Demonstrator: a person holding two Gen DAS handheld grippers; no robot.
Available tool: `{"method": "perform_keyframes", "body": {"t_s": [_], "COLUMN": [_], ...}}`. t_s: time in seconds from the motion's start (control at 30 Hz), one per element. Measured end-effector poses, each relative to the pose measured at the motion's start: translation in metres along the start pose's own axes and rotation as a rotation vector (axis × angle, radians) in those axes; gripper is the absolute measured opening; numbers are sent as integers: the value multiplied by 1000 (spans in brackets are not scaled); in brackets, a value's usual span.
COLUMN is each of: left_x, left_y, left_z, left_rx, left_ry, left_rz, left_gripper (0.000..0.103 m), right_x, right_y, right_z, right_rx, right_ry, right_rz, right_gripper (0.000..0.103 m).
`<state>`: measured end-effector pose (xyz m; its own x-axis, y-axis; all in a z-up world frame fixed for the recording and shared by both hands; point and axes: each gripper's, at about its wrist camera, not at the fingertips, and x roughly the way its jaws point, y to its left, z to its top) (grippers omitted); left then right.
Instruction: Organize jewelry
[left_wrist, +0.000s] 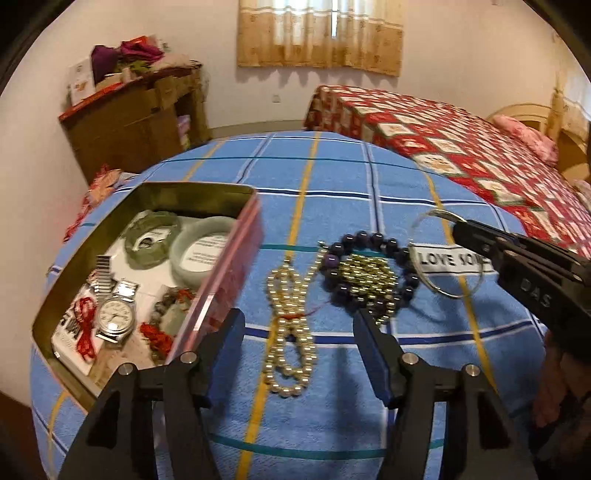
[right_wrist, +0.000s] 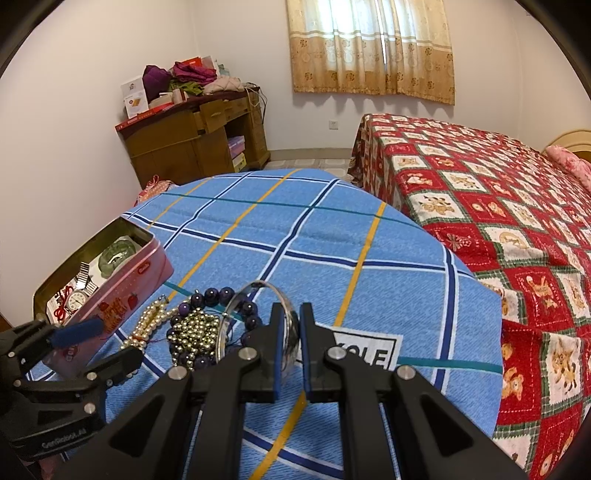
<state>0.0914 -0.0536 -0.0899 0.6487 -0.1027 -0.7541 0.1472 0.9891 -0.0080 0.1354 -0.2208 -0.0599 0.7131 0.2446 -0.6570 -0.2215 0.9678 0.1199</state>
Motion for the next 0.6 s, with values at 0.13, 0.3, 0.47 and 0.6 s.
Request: {"method": "perform_keyframes", "body": {"t_s": [0.13, 0.3, 0.47, 0.6], "left_x": [8, 19, 19, 8], "left_y": [-6, -7, -6, -7], "left_z": [-2, -4, -6, -8], "left_rx": [38, 50, 54, 78], "left_ry": [25, 74, 79, 53], "left_rz": [42, 51, 4, 5], "left_gripper": [61, 36, 22, 5], "right_x": [0, 0, 1, -5], "right_y": [0, 1, 1, 2], "right_z": [0, 0, -1, -2], "right_rx": [1, -1, -5, -17], "right_ry": [1, 0, 3, -25], "right_rz": [1, 1, 2, 17], "right_gripper": [10, 11, 11, 11]}}
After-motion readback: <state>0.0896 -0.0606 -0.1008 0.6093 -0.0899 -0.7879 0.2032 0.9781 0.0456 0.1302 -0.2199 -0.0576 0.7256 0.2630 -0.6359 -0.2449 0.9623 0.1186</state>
